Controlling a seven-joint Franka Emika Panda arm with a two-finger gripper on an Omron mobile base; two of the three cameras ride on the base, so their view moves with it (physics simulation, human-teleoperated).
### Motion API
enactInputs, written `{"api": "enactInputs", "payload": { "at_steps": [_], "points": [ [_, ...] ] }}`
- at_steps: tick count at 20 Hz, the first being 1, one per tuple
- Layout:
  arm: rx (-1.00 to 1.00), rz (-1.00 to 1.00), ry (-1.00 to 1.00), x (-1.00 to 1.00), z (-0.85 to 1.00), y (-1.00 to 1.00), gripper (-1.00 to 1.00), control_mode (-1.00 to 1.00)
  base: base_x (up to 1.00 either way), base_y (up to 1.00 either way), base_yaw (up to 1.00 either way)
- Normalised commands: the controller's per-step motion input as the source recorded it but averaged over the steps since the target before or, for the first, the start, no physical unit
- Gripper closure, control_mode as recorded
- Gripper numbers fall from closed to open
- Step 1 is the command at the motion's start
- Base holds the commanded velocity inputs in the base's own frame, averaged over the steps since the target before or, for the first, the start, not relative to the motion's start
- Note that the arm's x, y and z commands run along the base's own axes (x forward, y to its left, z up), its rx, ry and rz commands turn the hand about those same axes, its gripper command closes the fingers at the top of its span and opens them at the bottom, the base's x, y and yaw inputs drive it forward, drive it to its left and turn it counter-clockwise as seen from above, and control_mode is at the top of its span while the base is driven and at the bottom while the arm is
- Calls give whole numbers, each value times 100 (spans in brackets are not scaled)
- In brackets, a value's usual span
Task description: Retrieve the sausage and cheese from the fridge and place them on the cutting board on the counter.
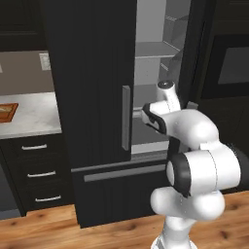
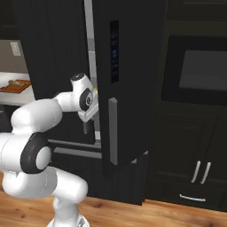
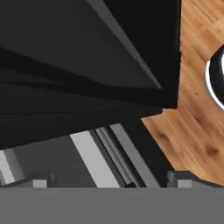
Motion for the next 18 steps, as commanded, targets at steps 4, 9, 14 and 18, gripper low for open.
{"api": "enactInputs", "payload": {
  "at_steps": [4, 9, 14, 18],
  "points": [
    [0, -34, -21, -1, 0, -38, -100, -100, 0, 0, 0],
    [0, -26, -12, -20, 8, -52, -100, -100, 0, 0, 0],
    [0, -14, -2, -45, 16, -65, -100, -100, 0, 0, 0],
    [1, -17, 0, -37, 22, -72, -100, -100, 0, 0, 0]
  ]
}}
